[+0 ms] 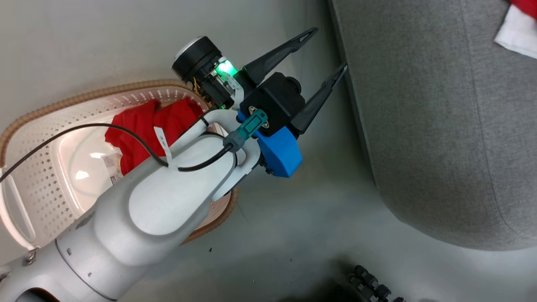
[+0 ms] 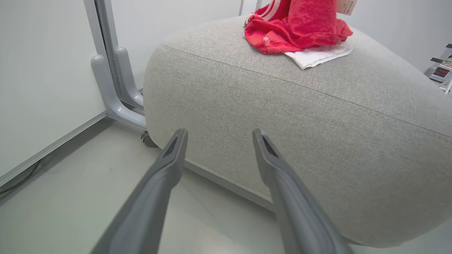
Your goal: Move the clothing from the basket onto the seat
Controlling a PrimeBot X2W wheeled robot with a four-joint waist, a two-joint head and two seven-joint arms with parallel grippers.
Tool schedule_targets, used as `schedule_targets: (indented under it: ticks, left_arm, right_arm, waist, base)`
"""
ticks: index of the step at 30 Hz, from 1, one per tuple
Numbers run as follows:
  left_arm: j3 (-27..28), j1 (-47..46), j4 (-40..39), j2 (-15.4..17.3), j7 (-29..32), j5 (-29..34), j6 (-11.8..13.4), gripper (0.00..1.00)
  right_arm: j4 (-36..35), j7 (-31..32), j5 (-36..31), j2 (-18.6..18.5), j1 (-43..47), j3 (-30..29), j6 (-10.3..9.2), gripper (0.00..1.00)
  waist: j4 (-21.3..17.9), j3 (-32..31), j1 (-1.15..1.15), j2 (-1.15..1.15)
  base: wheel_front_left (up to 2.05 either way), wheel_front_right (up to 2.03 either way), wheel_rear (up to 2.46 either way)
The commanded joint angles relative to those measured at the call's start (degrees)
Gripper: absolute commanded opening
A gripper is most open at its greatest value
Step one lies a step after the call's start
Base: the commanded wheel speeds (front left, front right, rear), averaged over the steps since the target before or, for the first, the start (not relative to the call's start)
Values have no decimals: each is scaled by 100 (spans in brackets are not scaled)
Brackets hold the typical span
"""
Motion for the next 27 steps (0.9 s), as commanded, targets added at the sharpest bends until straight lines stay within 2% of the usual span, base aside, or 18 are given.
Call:
schedule_targets:
  ticks: [1, 8, 15, 16, 17, 27]
  left_arm:
    - [-1, -69, -28, 40, 26, 30, 15, 100]
    - [3, -114, -102, 163, 55, 32, 51, 100]
    - [-9, -91, -124, 246, 63, -4, 74, 100]
    - [-12, -88, -124, 241, 50, -11, 77, 100]
    - [-13, -80, -120, 232, 31, -12, 86, 100]
    - [71, 368, 223, 147, -442, -289, 146, 100]
  right_arm:
    - [68, -3, -43, 70, 11, 16, -6, 0]
    - [733, -3, -293, 538, 238, -77, -6, 0]
    - [1004, -3, -457, 969, 423, -51, -6, 0]
    - [1013, -3, -462, 973, 435, -89, -7, 8]
    - [1014, -3, -472, 968, 461, -113, -7, 100]
    - [447, -3, -532, 1135, 1414, -101, -7, 100]
  waist:
    - [29, 115, -1, 0]
    - [67, 304, -1, 0]
    - [35, 241, -1, 0]
    - [41, 209, -1, 0]
    - [47, 173, -1, 0]
    - [86, -655, -1, 0]
  base:
    - [0, 0, 0]
    - [0, 0, 0]
    - [0, 0, 0]
    - [0, 0, 0]
    - [0, 0, 0]
    - [0, 0, 0]
